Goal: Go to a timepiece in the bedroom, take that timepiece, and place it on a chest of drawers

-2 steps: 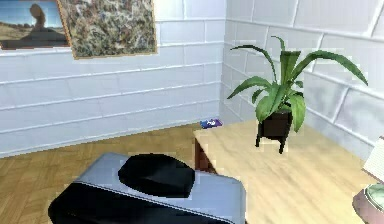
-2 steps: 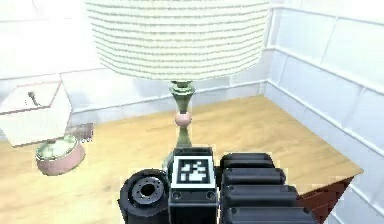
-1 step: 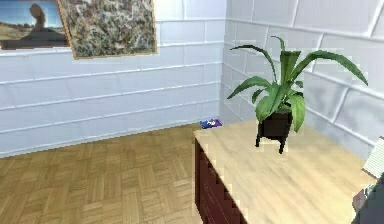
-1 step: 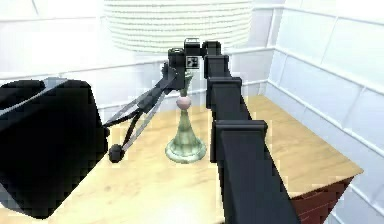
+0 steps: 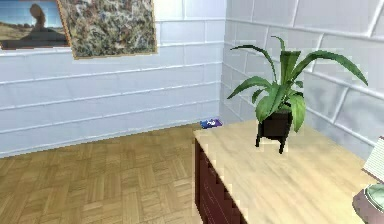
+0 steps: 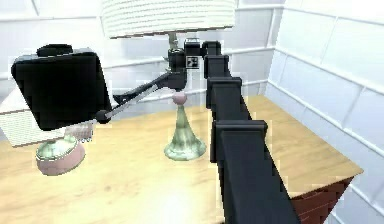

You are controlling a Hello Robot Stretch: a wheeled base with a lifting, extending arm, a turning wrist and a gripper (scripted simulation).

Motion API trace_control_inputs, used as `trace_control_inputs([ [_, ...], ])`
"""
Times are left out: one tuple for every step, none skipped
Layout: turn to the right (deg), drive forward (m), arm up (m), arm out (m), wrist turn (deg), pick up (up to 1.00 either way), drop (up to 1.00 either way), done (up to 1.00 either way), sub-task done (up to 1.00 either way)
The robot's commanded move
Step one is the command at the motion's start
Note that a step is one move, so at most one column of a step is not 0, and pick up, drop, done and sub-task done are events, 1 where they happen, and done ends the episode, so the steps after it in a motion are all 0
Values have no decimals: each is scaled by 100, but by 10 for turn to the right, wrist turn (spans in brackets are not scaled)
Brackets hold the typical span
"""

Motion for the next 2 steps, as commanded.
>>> trace_control_inputs([
  [0,0,0,0,330,0,0,0,0],
  [0,0,-4,0,0,0,0,0,0],
])
